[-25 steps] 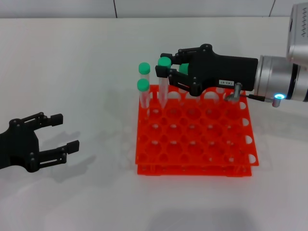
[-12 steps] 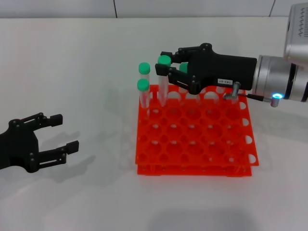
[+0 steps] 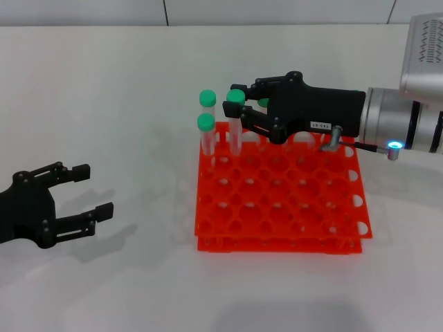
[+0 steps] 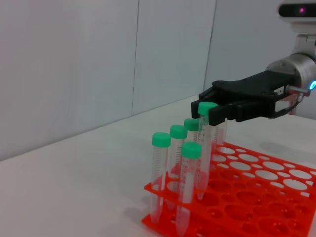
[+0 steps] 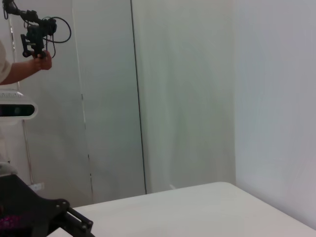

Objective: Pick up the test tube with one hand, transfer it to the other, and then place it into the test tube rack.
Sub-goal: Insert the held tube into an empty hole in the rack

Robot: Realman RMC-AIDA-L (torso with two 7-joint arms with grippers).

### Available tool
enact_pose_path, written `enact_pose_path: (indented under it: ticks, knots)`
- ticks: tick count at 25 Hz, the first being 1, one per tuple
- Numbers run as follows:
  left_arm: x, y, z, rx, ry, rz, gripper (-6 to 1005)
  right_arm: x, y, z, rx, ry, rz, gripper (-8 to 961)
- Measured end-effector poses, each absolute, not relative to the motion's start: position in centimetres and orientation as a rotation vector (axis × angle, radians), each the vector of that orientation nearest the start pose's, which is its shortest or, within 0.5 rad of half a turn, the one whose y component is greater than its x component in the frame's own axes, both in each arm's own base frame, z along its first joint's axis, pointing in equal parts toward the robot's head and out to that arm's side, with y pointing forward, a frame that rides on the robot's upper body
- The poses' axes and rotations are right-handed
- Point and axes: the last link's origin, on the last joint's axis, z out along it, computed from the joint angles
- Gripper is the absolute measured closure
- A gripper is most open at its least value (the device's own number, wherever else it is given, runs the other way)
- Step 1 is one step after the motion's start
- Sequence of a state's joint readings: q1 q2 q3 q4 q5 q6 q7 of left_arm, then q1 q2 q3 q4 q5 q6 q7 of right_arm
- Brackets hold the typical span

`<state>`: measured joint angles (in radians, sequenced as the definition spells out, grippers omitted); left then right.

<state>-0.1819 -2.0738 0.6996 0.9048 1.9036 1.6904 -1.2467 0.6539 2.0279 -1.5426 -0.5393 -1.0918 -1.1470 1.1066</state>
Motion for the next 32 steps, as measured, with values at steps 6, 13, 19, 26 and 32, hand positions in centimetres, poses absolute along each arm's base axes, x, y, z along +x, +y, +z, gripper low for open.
enact_pose_path:
  ticks: [6, 13, 19, 26, 32]
  knots:
    - [-32.6, 24.4, 4.8, -2.592, -0.527, -0.614, 200, 16.8, 37.3, -6.1, -2.69, 0.234, 0.863, 688]
    - [-32.7, 24.4, 4.8, -2.591, -0.527, -0.613, 199, 16.9, 37.2, -6.5, -2.7, 0.23, 0.839, 688]
    - [-32.7, 24.3, 4.8, -2.59, -0.528, -0.612, 200, 17.0, 37.2, -6.6, -2.699, 0.218, 0.823, 688]
    - [-32.8, 24.4, 4.8, -2.587, -0.53, -0.607, 199, 17.0, 37.1, -7.1, -2.708, 0.217, 0.795, 686]
    - [-32.8, 24.4, 4.7, -2.586, -0.531, -0.606, 199, 17.0, 37.2, -7.2, -2.709, 0.215, 0.781, 685]
